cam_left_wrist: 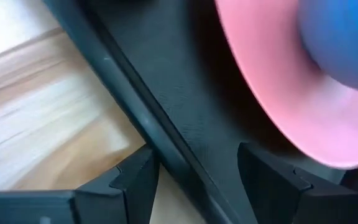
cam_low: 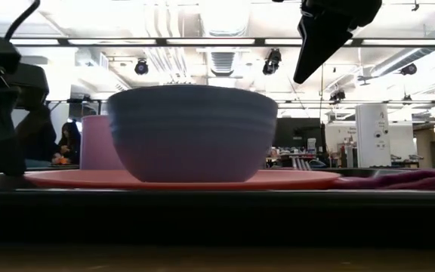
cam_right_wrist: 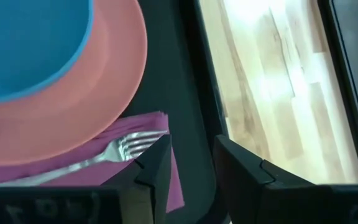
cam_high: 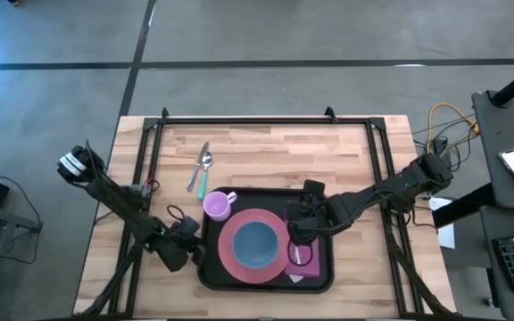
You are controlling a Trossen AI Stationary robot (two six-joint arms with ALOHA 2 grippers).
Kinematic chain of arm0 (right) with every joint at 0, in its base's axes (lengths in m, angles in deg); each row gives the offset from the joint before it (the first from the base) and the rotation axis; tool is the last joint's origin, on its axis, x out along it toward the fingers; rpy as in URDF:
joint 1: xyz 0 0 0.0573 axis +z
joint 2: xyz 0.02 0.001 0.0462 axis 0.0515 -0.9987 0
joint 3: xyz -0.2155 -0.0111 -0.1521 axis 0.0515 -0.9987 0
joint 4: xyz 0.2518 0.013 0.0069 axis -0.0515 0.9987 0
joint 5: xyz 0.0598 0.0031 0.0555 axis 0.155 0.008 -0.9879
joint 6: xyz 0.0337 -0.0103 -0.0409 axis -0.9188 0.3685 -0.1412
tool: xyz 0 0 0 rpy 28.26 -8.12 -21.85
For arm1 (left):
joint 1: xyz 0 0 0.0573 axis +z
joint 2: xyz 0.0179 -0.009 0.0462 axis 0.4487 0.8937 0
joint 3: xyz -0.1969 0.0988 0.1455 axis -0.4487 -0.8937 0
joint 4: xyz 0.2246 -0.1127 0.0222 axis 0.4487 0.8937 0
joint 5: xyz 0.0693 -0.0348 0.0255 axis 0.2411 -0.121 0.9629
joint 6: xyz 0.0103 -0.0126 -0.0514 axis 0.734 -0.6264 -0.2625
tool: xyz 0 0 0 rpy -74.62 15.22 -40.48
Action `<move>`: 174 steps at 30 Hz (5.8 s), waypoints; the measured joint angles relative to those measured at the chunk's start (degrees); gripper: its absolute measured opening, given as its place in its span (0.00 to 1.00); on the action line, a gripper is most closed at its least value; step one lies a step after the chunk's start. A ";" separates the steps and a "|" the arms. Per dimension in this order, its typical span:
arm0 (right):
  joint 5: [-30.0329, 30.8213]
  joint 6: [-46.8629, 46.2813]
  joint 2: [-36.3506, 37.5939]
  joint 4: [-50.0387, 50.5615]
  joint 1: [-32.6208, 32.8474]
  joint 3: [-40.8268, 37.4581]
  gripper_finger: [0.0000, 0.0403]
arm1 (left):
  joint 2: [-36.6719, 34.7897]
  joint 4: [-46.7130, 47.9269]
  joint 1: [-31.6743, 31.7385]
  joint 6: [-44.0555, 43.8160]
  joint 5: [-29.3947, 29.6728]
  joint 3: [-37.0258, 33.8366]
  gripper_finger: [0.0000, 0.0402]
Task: Set up tray
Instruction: Adjust the black tray, then put the silver knife on top of the purple napkin to the right of the silver fork on the black tray
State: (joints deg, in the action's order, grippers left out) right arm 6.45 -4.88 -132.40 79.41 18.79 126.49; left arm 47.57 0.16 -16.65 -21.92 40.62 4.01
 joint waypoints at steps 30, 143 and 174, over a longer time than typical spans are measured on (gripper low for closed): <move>0.42 -7.51 0.64 4.59 -5.72 -0.04 0.26 | -30.57 46.90 18.24 -5.11 1.31 4.96 0.49; -31.44 22.24 -32.18 -10.62 -32.40 37.27 0.50 | -38.49 29.59 40.94 36.35 -10.96 12.13 0.00; -26.42 16.25 -51.82 -14.35 -34.26 52.01 0.48 | -31.44 29.08 36.19 31.25 -4.92 12.09 0.00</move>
State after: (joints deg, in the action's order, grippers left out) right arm -19.97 11.37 -184.22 65.06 -15.48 178.50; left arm 16.13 29.24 19.54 9.32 35.71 16.10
